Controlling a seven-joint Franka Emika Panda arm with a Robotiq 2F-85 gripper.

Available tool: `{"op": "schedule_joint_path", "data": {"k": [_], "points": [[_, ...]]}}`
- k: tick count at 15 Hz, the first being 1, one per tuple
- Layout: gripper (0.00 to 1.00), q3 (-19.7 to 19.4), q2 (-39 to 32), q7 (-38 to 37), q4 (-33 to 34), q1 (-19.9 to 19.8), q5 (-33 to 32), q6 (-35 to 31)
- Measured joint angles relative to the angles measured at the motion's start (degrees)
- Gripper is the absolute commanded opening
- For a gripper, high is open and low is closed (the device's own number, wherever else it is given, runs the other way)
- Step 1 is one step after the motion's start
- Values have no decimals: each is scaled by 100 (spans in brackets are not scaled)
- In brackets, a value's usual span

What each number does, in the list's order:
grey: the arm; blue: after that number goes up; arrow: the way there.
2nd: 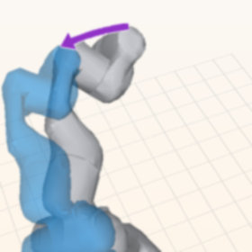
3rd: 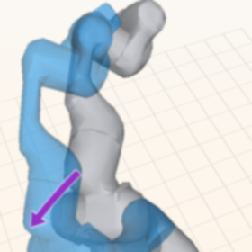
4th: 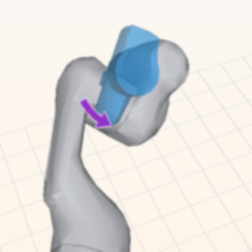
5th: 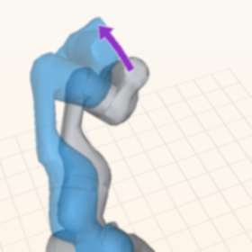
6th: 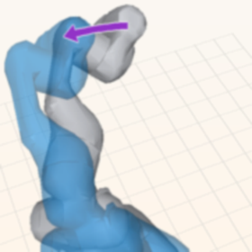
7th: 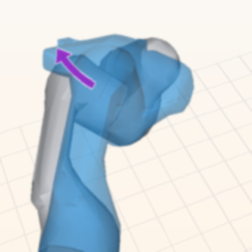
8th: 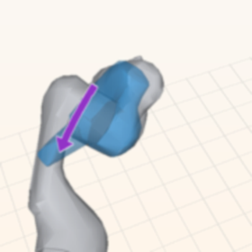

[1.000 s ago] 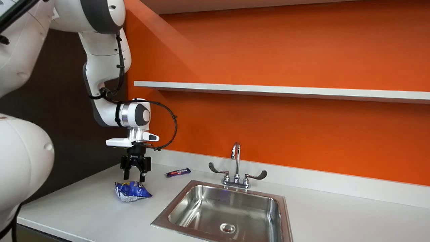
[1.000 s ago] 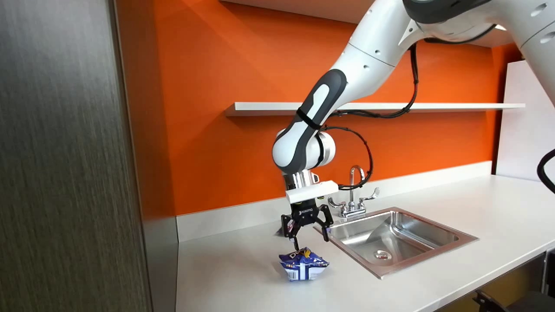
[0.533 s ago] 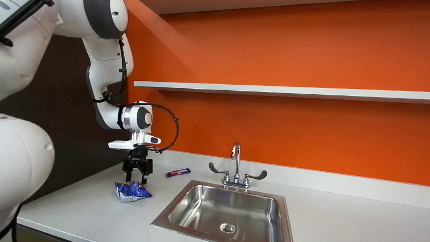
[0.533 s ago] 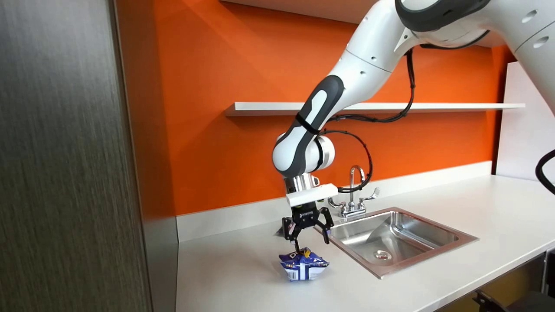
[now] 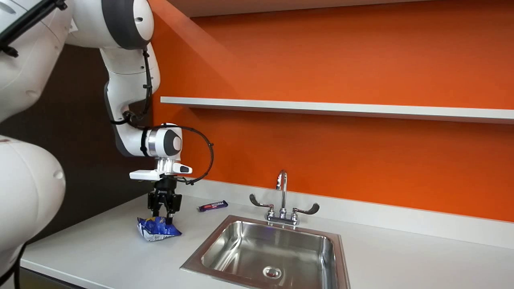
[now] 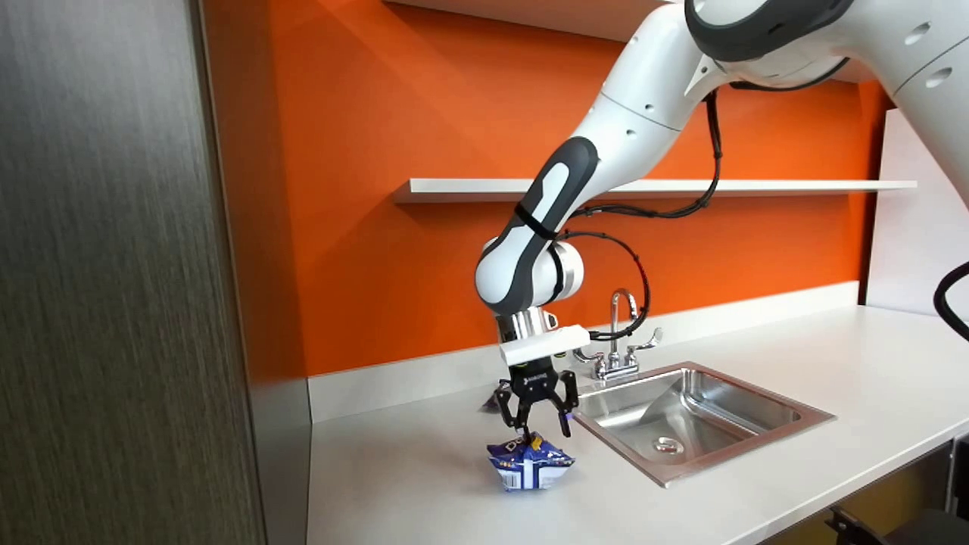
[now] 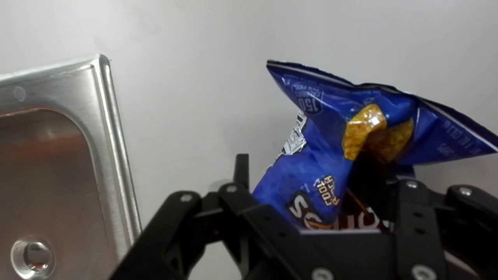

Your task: Place the snack in the sink

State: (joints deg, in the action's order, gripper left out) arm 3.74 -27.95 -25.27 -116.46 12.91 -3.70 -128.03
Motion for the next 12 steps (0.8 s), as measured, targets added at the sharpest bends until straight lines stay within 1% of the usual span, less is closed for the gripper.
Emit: {"op": "schedule_joint_path", "data": {"k": [5,6,12], "points": [[2,-6,-16,0,1,0,1,2],[0,-9,-20,0,1,0,3,3],[0,-69,-69,0,2,0,11,11]]}}
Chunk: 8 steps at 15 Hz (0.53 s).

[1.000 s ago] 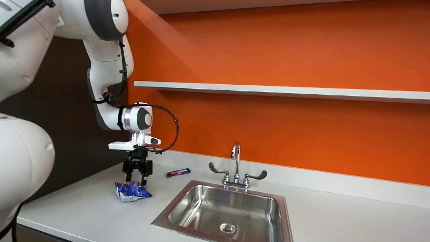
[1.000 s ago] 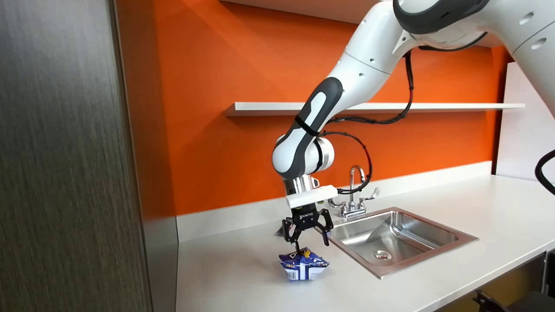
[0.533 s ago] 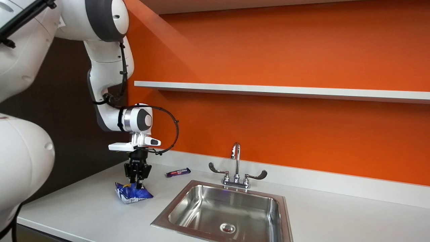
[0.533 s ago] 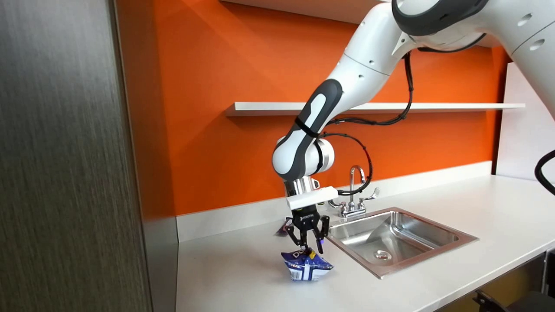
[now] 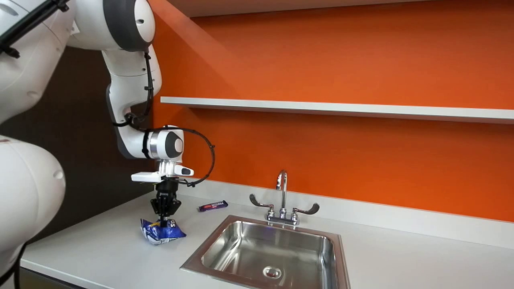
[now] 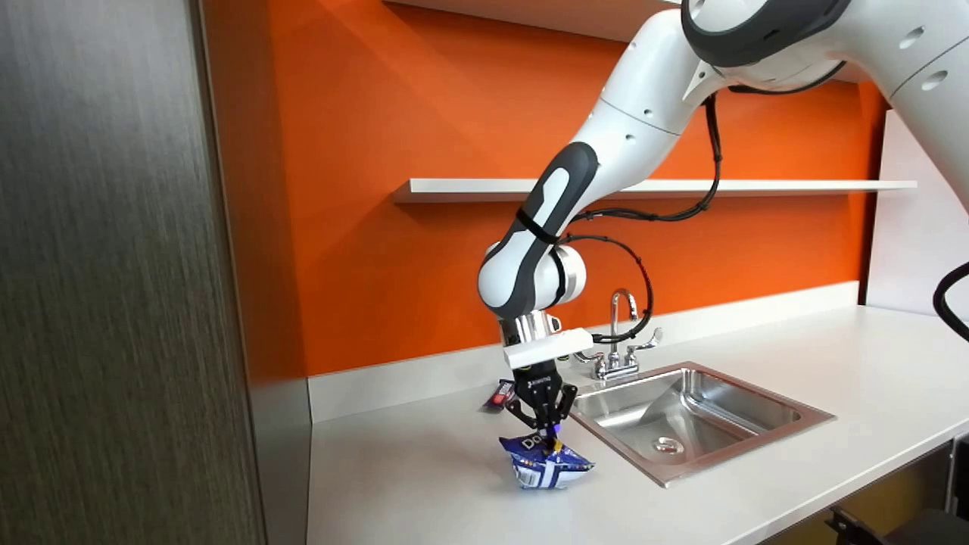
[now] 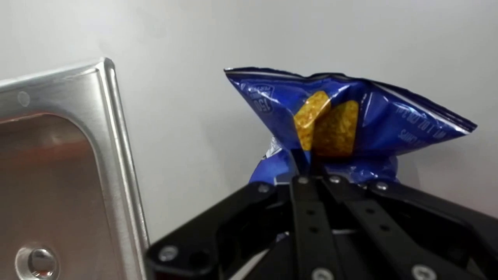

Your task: Place the snack in the sink

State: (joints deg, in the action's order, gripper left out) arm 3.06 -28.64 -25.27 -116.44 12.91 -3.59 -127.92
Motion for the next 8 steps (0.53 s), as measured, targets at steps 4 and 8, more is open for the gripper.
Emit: {"op": "schedule_joint_path", "data": {"k": [4,8], "points": [[0,-104,45,0,55,0,0,3],[0,-268,358,0,75,-8,-12,52]]}}
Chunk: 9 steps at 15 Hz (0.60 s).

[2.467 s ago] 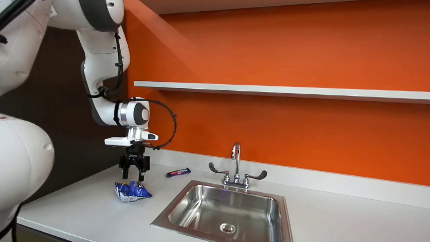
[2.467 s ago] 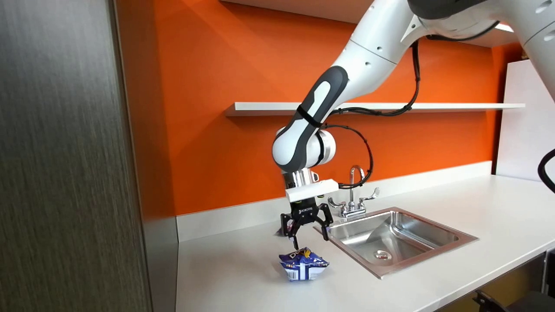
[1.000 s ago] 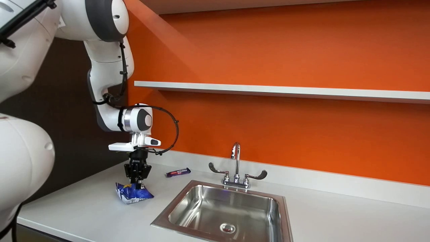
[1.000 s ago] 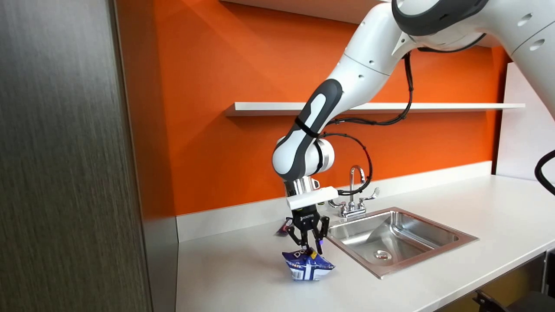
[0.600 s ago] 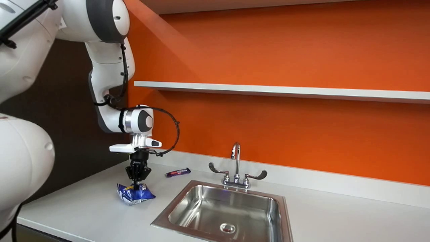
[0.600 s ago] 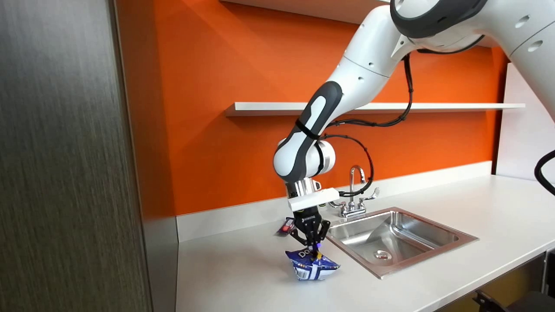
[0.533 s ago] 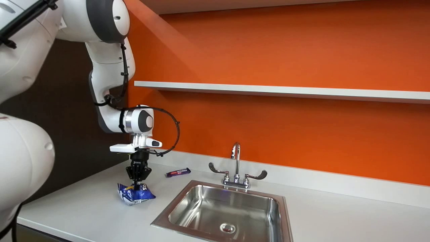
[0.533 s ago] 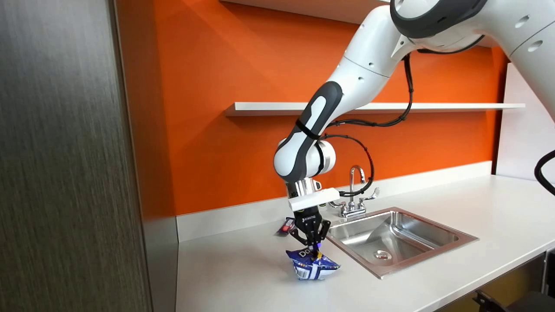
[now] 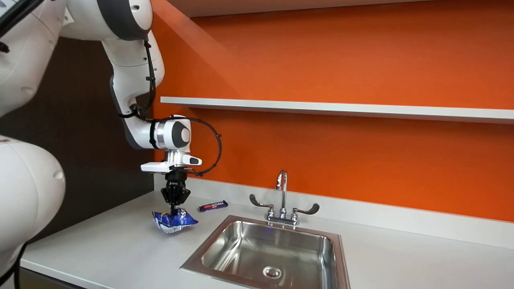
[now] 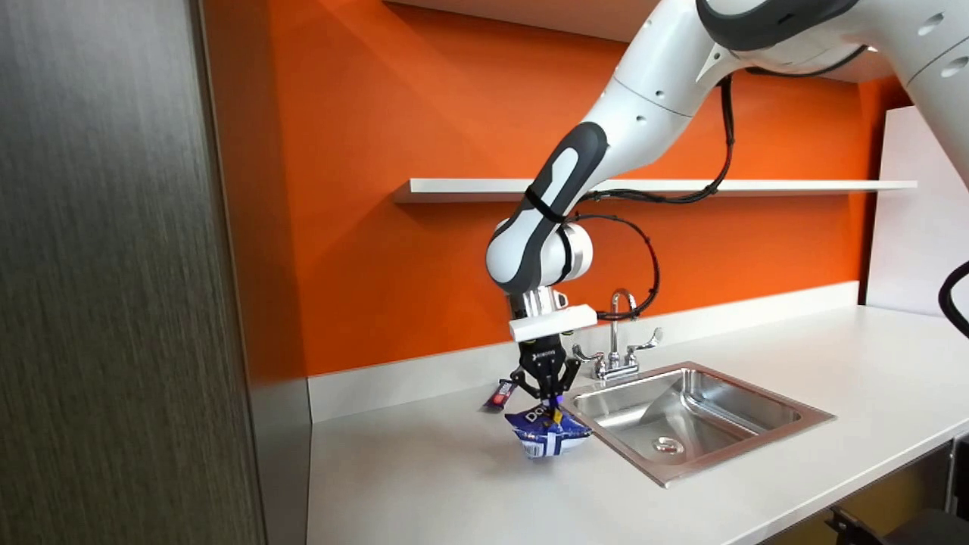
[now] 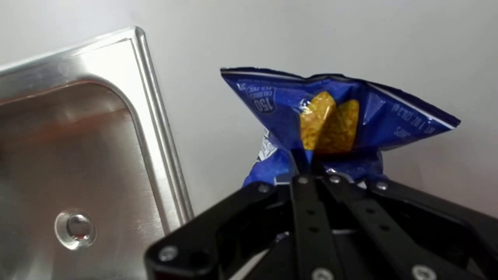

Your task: Place the snack in the sink

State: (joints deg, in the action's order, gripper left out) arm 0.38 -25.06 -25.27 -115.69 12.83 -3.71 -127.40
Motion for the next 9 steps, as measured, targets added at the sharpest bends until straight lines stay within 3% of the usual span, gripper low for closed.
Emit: {"op": "schedule_joint_path", "data": {"k": [9], "points": [[0,-373,774,6,-125,-325,-32,300]]}}
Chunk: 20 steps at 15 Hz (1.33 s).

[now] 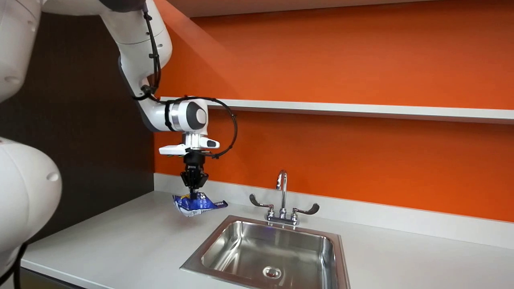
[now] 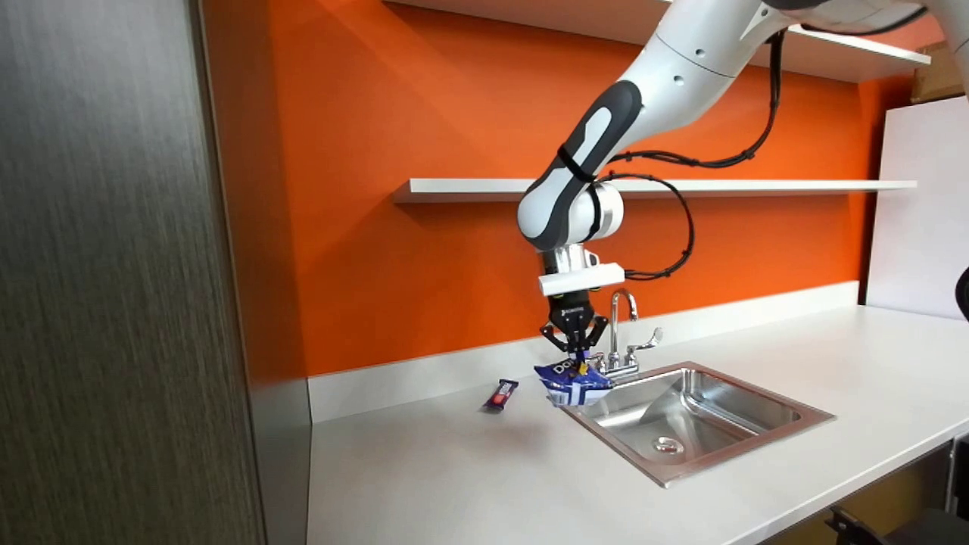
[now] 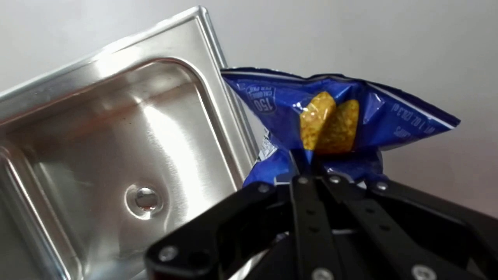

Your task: Place the snack in the sink

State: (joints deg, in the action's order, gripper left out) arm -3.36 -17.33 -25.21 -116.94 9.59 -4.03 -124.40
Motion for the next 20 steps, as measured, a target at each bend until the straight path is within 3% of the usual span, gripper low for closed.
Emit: {"op": "schedule_joint_path", "data": {"k": [12,20], "points": [[0,-742,138,158,-371,-1110,-239,-45],[0,-827,-635,185,-358,-1252,-241,-699]]}}
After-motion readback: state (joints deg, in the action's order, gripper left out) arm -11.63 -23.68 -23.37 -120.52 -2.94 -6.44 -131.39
